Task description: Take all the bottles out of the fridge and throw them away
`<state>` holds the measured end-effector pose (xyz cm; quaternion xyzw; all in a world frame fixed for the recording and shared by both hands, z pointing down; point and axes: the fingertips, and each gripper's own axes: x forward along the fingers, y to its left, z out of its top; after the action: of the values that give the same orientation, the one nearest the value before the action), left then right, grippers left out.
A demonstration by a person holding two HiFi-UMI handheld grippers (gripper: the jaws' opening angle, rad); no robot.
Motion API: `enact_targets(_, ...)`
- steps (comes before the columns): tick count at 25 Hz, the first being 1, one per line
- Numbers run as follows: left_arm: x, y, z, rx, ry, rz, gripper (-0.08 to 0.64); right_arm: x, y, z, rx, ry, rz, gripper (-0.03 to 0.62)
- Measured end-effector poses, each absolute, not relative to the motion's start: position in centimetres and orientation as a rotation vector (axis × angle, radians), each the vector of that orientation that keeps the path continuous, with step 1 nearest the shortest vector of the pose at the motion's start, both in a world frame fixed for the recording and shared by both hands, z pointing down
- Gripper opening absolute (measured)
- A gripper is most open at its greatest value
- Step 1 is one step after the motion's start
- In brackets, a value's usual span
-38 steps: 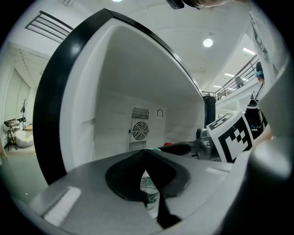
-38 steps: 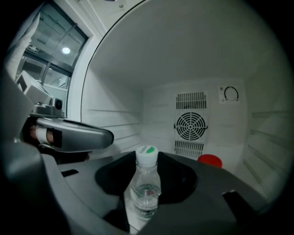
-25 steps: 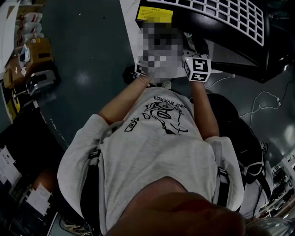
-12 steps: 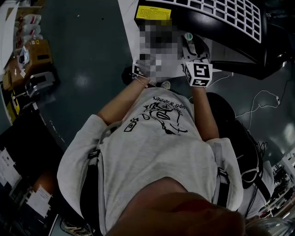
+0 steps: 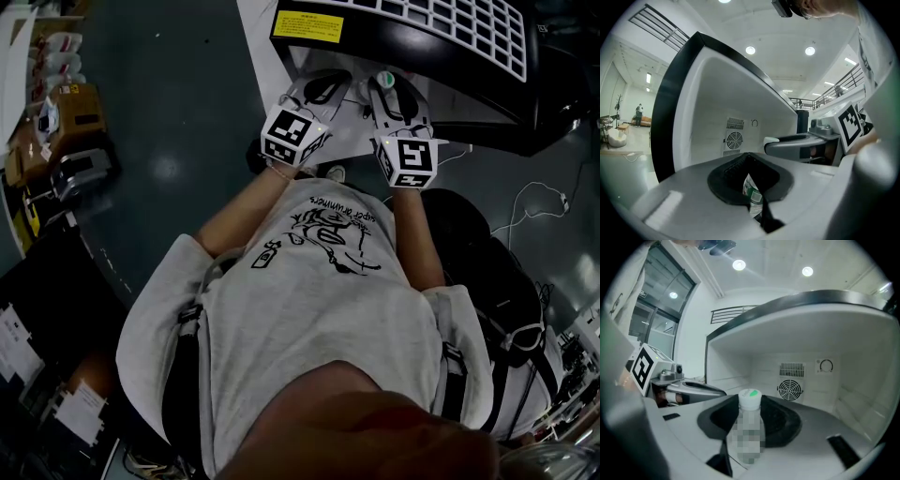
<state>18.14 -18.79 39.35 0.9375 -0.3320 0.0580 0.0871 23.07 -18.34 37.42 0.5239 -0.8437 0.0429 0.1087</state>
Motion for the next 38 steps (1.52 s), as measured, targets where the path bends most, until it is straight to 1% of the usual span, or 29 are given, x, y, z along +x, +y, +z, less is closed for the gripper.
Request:
enact_targets(31, 18.8, -14.3, 31.5, 2.901, -0.855, 0.048, 0.009, 23.9, -12.9, 29.9, 1.514, -2.541, 0.083, 0.147)
enact_targets(38, 19.1, -13.6, 30.8, 2.909, -0.857, 0.038, 0.009, 24.3, -12.3, 29.2, 1.512, -2.548, 0.069, 0.147)
